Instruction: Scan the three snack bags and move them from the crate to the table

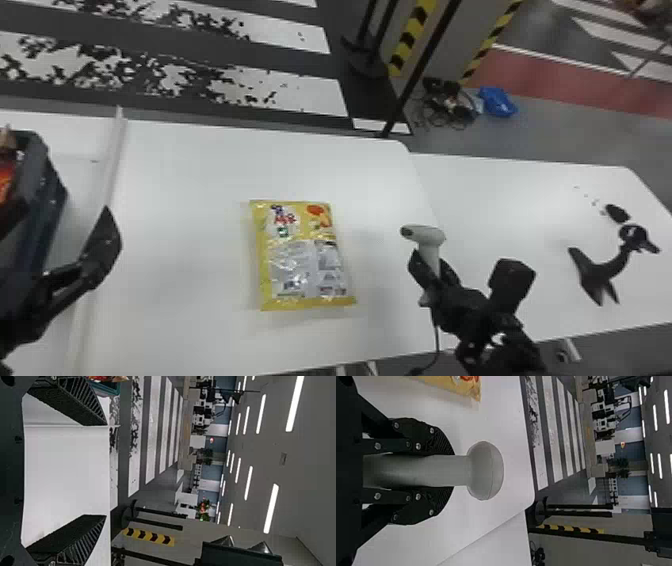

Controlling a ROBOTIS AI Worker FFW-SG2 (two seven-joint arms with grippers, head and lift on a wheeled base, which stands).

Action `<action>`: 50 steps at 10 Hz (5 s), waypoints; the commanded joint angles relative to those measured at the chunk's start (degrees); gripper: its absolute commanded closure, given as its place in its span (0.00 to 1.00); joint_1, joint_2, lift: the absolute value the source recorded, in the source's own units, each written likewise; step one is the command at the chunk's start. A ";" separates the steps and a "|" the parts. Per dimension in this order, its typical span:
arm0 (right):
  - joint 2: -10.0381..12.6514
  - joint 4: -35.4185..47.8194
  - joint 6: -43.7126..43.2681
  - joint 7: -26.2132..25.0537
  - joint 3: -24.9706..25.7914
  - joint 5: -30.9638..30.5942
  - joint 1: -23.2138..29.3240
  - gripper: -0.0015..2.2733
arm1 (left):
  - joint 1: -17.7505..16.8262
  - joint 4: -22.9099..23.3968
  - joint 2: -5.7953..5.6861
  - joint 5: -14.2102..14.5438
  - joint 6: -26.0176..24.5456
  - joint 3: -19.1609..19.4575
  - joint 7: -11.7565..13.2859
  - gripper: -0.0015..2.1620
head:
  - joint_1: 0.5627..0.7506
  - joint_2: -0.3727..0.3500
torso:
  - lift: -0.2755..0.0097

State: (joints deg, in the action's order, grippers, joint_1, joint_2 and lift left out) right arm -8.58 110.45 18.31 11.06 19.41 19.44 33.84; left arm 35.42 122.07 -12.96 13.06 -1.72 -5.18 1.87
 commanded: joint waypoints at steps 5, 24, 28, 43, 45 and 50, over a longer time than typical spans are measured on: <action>5.15 14.00 14.70 6.34 -4.82 9.82 9.05 0.94 | 0.09 -1.31 0.04 -0.14 3.17 -0.89 -0.55 0.02 | 0.70 0.25 | 0.75; 4.80 10.93 19.62 3.18 -0.16 9.82 -0.62 0.95 | 0.53 -0.78 -0.23 -0.14 7.03 -0.80 -2.04 0.02 | 0.70 0.41 | 0.75; 0.41 -2.87 19.98 3.18 4.67 6.40 -10.72 0.95 | 0.97 -0.52 -0.58 -0.14 6.33 -0.36 -2.04 0.02 | 0.70 0.20 | 0.75; -5.13 -5.69 28.06 17.15 5.46 5.69 -15.47 0.03 | 0.44 -1.14 -0.49 -0.32 5.28 -0.54 -2.04 0.02 | 0.70 0.12 | 0.75; -5.13 -5.95 34.39 23.83 5.55 7.10 -16.61 0.03 | 1.14 -0.52 -0.58 -0.41 5.63 -0.63 -1.95 0.02 | 0.70 0.19 | 0.75; -6.36 -18.87 39.66 33.41 3.00 7.89 -23.64 0.04 | 2.02 -0.08 -0.58 -0.41 6.15 -0.27 -1.43 0.02 | 0.70 0.29 | 0.75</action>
State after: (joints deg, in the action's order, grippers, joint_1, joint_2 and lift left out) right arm -14.68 92.84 57.95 44.58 23.04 27.26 10.78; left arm 37.43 121.92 -13.54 12.65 4.43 -5.45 0.41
